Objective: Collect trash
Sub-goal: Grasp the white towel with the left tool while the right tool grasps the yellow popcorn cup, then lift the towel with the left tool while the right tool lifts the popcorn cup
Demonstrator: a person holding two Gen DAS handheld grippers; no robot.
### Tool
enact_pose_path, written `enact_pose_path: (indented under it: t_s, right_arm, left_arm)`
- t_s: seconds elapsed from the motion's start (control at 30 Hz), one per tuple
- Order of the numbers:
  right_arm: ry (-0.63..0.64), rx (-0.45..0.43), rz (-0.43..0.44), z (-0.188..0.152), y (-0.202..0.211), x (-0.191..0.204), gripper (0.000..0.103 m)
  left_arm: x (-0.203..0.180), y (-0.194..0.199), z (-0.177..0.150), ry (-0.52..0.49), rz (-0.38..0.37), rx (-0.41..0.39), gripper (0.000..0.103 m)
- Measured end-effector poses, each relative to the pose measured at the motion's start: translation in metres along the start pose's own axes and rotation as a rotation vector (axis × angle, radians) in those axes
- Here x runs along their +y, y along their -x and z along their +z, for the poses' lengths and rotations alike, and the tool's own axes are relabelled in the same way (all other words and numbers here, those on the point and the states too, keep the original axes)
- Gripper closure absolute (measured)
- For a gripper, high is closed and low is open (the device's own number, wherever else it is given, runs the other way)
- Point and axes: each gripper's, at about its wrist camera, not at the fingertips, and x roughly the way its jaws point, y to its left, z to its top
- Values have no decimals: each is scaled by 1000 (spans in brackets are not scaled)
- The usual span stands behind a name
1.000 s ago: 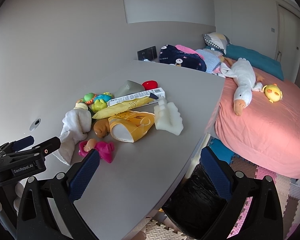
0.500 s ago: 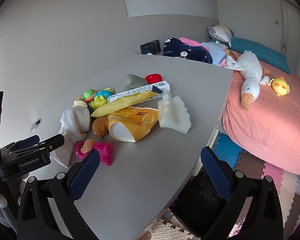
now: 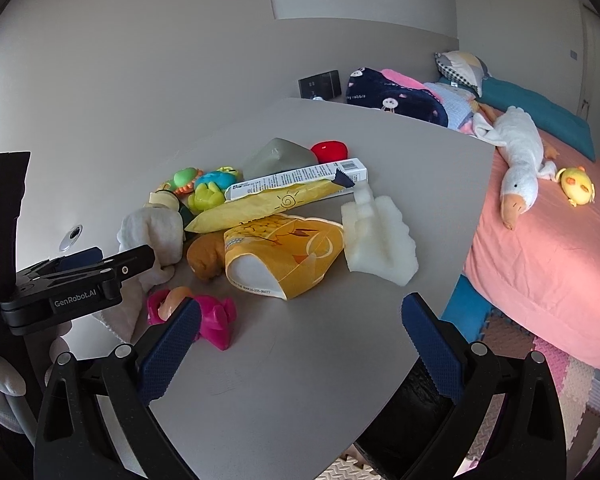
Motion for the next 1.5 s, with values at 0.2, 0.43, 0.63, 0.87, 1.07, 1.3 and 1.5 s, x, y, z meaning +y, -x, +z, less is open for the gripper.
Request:
enact_pose_path:
  t_s: [0.2,0.43,0.63,0.87,1.07,1.3,1.5]
  right_arm:
    - [84,20,-2,12,-15,5,12]
    - [180,56,30,19,-33,14,33]
    - [229,65,48,24,-43,18,39]
    - [199,45,89,26,-36,18,66]
    - [148,46,109,24,-31,17,102]
    - [153,74,89,21,-32,12,103]
    - [180,44,53,26,-29,11,56]
  left_arm:
    - [0,-16,-1,-20,2,49,23]
    - [-1,-20,-6,-57,41,52,40]
    - [-1,-17,-8,-70,43,45,48]
    - [7,-11,-6,-30,8,52,53]
    - [11,-7,-6,-14,9,53,54]
    - [13,-2,-3,-1,4,45,54]
    - [15,-4,-2,11,-9,59,54]
